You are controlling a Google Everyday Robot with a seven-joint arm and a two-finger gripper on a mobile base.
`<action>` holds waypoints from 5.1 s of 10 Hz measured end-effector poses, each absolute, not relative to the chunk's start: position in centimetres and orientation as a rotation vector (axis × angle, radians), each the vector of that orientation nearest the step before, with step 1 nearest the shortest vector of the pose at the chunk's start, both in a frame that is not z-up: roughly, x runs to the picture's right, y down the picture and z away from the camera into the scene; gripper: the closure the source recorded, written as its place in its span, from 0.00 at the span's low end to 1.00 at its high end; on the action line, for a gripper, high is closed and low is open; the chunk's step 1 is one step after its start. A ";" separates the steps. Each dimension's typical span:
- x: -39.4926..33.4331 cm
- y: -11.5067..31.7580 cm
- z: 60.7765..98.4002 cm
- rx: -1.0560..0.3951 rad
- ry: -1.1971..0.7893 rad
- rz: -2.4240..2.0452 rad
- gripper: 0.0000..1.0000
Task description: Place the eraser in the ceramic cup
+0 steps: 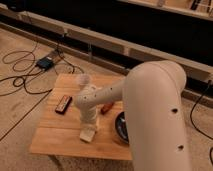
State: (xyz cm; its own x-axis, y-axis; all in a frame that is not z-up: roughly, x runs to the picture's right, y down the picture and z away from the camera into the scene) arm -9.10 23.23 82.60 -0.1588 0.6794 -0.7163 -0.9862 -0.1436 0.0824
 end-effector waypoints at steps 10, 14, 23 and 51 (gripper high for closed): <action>-10.5 20.2 81.4 -0.652 0.566 1.549 1.00; -11.8 15.3 79.6 -0.618 0.462 1.459 1.00; -14.1 3.3 80.7 -0.489 0.267 1.291 1.00; -16.3 -10.7 86.4 -0.375 -0.031 1.203 1.00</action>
State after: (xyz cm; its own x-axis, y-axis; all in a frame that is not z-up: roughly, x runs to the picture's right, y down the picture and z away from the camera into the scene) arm -16.31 -10.66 86.40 0.3673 0.9137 -0.1741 -0.9036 0.3061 -0.2997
